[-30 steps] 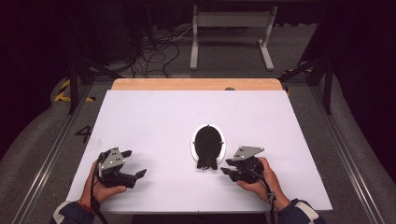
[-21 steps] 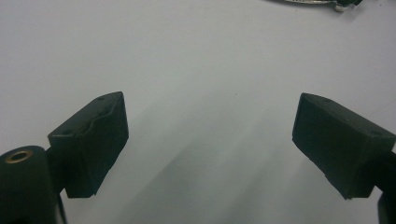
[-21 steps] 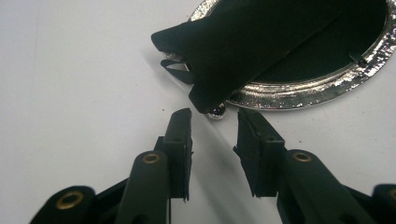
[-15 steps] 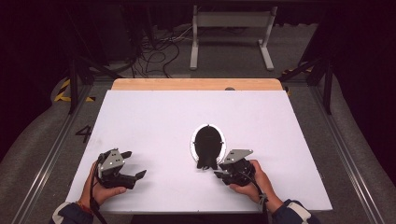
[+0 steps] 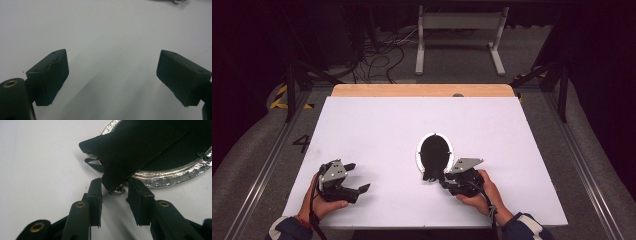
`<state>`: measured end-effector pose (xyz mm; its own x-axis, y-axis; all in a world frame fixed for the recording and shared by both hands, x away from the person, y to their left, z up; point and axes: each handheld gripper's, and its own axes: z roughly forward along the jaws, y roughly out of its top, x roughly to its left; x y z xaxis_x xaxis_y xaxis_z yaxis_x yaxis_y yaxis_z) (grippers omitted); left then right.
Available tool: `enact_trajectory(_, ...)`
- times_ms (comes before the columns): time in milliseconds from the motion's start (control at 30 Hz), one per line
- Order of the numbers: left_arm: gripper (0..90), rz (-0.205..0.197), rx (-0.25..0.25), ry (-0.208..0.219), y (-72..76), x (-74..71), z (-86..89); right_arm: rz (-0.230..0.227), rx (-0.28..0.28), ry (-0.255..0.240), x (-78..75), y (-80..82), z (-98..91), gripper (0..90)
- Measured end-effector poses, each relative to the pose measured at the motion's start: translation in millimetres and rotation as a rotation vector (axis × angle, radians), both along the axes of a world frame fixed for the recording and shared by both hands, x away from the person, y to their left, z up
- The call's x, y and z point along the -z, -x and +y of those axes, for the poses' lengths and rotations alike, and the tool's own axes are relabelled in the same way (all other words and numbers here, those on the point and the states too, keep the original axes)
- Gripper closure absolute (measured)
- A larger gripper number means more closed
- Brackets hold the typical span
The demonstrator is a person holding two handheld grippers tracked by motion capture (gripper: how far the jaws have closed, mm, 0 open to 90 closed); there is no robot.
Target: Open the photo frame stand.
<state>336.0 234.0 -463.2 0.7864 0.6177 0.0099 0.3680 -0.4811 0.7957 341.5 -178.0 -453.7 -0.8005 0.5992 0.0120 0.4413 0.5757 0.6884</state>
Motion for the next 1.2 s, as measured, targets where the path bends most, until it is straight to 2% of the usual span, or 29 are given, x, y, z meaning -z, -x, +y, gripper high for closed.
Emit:
enact_trajectory(133,11.4,0.001,0.001,0.0,0.1,-0.3,-0.2,0.008,0.001,-0.03,1.0,-0.5,-2.5,65.3)
enact_trajectory(367,11.5,0.007,0.004,-0.001,-0.5,0.5,-0.4,0.052,0.013,-0.088,1.8,-2.3,-6.1,66.9)
enact_trajectory(567,11.6,0.011,0.0,-0.008,0.0,0.8,-0.9,0.136,0.032,-0.198,4.7,-9.4,-11.9,61.9)
enact_trajectory(633,11.6,0.013,-0.003,-0.016,-0.3,1.1,-1.3,0.164,0.034,-0.25,4.7,-12.8,-14.3,57.9)
enact_trajectory(733,11.9,0.019,-0.009,-0.022,-1.4,2.0,-1.9,0.188,0.037,-0.279,4.8,-15.4,-15.2,56.5)
enact_trajectory(833,12.1,0.011,-0.014,-0.043,-1.6,2.7,-5.0,0.299,0.071,-0.385,9.2,-24.5,-18.6,52.7)
enact_trajectory(867,12.2,0.011,-0.014,-0.043,-1.6,2.7,-5.0,0.299,0.071,-0.385,9.2,-24.5,-18.6,52.7)
enact_trajectory(900,12.2,0.009,-0.013,-0.046,-1.3,2.6,-5.8,0.337,0.085,-0.42,10.5,-27.1,-20.9,53.2)
enact_trajectory(967,12.3,0.012,-0.015,-0.048,-1.0,2.9,-6.8,0.379,0.1,-0.464,13.1,-31.2,-23.7,54.4)
enact_trajectory(1200,12.4,0.014,-0.012,-0.053,-1.5,3.6,-7.7,0.394,0.118,-0.506,9.2,-35.1,-16.3,55.0)
